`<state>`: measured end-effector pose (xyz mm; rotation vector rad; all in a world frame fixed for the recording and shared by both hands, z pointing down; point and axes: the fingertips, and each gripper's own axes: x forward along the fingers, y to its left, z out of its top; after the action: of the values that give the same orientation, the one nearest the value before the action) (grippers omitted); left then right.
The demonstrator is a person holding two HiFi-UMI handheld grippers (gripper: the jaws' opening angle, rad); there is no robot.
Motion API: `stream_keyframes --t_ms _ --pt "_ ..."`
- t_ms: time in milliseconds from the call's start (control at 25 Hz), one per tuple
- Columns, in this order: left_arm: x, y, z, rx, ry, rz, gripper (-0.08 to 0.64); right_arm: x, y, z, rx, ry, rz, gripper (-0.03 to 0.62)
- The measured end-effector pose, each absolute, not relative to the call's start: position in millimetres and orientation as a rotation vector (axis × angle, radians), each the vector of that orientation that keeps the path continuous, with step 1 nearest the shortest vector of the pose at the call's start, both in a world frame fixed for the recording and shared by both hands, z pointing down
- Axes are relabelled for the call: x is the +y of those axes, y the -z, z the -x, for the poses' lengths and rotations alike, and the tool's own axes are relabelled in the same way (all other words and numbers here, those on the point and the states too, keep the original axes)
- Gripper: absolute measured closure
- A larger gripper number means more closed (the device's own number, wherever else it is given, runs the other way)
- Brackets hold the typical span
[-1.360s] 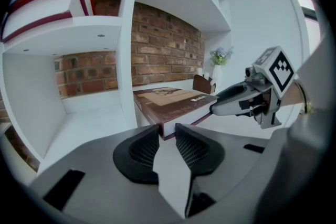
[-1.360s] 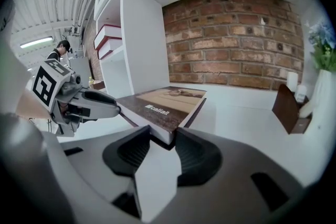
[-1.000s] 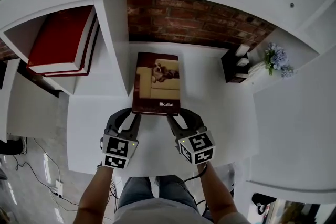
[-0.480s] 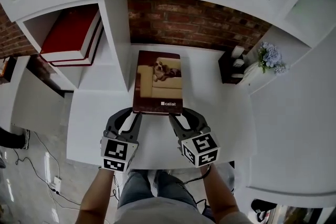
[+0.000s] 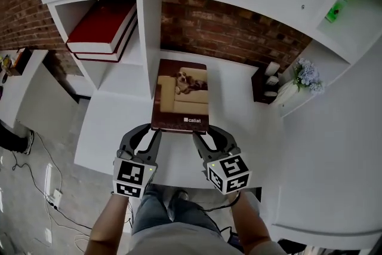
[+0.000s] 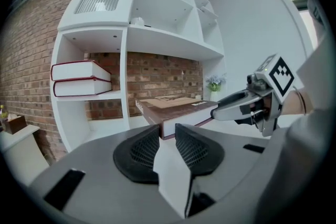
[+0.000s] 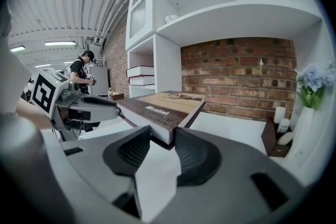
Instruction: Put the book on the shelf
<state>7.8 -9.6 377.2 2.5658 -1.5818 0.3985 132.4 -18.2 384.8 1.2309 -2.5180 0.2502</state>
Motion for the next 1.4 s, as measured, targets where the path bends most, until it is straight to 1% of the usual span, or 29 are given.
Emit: stream_keyframes --t_ms 760,1400 --pt "53.8 -341.2 26.6 -1.83 -0.283 -2.455 0.459 25.6 -351.0 -97.1 -2.644 -0.186 -1.065 0.44" --pt "89.3 -308.9 79.9 -2.074 -0.188 -2.307 0.46 40.2 -322.8 -37.8 -2.759 -0.132 -0.859 0.442"
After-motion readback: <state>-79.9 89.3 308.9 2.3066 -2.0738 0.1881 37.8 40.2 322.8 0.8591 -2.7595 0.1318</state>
